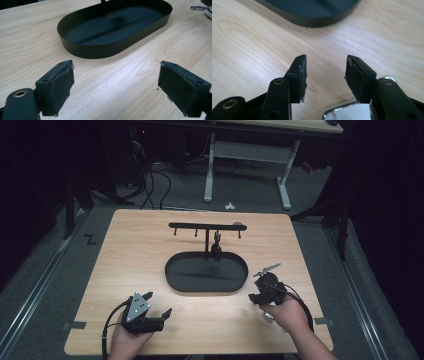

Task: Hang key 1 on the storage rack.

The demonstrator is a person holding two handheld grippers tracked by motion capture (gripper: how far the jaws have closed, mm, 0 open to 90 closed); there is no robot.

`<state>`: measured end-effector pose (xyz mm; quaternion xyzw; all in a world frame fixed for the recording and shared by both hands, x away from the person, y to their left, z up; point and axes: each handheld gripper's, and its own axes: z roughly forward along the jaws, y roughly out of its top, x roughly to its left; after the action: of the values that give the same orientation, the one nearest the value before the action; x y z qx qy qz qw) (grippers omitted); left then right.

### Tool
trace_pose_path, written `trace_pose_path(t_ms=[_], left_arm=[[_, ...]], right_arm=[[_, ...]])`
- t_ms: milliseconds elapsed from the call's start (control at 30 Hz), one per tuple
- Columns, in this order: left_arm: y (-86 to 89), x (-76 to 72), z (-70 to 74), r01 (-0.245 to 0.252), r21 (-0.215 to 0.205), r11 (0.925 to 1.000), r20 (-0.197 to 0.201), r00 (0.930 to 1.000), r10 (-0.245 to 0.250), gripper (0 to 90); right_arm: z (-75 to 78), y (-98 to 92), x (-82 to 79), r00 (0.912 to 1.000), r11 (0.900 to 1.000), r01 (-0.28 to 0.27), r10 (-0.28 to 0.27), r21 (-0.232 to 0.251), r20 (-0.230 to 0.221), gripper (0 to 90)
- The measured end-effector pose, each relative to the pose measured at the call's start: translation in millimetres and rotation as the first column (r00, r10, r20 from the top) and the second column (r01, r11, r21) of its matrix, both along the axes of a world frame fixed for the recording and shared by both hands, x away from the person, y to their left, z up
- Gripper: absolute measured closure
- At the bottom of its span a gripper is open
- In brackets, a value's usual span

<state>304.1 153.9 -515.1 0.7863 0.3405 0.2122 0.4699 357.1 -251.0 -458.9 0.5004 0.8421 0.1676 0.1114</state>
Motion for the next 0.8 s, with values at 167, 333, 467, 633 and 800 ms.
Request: trace_pose_path(t_ms=[167, 333, 467, 633, 800], left_arm=[[-0.9, 0.0, -0.3, 0.003, 0.006, 1.0, -0.001, 1.0, -0.003, 13.8], [-1.0, 0.0, -0.5, 0.006, 0.008, 1.0, -0.003, 1.0, -0.006, 13.8], [-1.4, 0.0, -0.8, 0.006, 0.009, 0.9999, -0.002, 1.0, -0.006, 13.9], [-1.2, 0.2, -0.9, 0.006, 0.011, 0.9999, -0.003, 1.0, -0.006, 13.9], [-1.1, -0.2, -0.8, 0.007, 0.011, 0.9999, -0.002, 1.0, -0.007, 14.0]], right_arm=[[-11.0, -20.8, -5.7, 0.9985, 0.999, 0.05, -0.05, -0.007, 0.021, 53.2], [-15.0, -44.8, -4.9, 0.9923, 0.993, 0.119, -0.119, 0.011, 0.034, 54.8], [-15.5, -62.1, -1.8, 0.9834, 0.984, 0.177, -0.178, 0.028, 0.036, 56.1], [-19.4, -78.8, 3.4, 0.9716, 0.971, 0.234, -0.235, 0.05, 0.028, 58.6], [-28.1, -82.0, 6.1, 0.9687, 0.967, 0.247, -0.248, 0.056, 0.006, 60.3]])
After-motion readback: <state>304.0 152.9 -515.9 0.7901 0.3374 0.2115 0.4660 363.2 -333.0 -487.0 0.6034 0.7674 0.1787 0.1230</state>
